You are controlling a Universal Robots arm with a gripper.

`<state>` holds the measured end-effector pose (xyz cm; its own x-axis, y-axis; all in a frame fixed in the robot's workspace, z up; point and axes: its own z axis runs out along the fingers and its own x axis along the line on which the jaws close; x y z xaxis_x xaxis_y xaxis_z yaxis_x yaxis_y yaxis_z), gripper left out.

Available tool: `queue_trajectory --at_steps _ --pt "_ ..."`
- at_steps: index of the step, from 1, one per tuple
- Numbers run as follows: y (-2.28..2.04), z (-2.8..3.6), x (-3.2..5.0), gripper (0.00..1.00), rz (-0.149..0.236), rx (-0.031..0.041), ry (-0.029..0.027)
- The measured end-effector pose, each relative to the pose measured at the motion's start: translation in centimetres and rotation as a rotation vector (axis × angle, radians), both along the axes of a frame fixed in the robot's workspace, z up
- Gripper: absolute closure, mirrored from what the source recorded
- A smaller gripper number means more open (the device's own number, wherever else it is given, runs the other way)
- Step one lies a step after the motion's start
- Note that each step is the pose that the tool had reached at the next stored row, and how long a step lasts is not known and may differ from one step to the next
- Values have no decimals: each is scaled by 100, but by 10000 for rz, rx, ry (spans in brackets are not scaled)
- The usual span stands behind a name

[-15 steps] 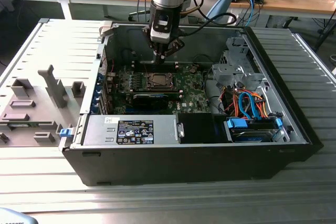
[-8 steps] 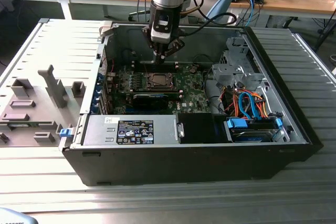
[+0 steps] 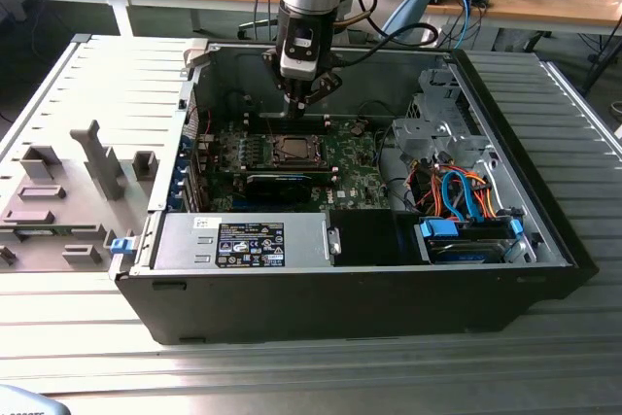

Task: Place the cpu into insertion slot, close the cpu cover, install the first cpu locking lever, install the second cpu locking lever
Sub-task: 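Install the first cpu locking lever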

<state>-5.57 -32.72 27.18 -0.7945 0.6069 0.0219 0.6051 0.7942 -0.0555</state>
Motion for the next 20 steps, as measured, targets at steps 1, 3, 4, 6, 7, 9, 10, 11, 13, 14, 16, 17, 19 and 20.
queue_trajectory --at_steps 1,3,4,6,7,9,10,11,13,14,16,17,19,20 --pt "0 0 0 89 16 0 0" --pt "0 0 0 89 49 0 0" --pt "0 0 0 89 73 0 0" --pt "0 0 0 89 115 0 0" --pt "0 0 0 89 134 0 0" --pt "0 0 0 89 179 0 0" --pt "0 0 0 89 194 0 -1" --pt "0 0 0 89 221 -1 0" --pt "0 0 0 89 255 -1 1" --pt "0 0 0 89 333 52 -1" --pt "0 0 0 89 371 105 -2" --pt "0 0 0 89 388 126 -1" --pt "1 -1 0 89 424 149 -3" --pt "1 -1 0 89 445 154 -3"
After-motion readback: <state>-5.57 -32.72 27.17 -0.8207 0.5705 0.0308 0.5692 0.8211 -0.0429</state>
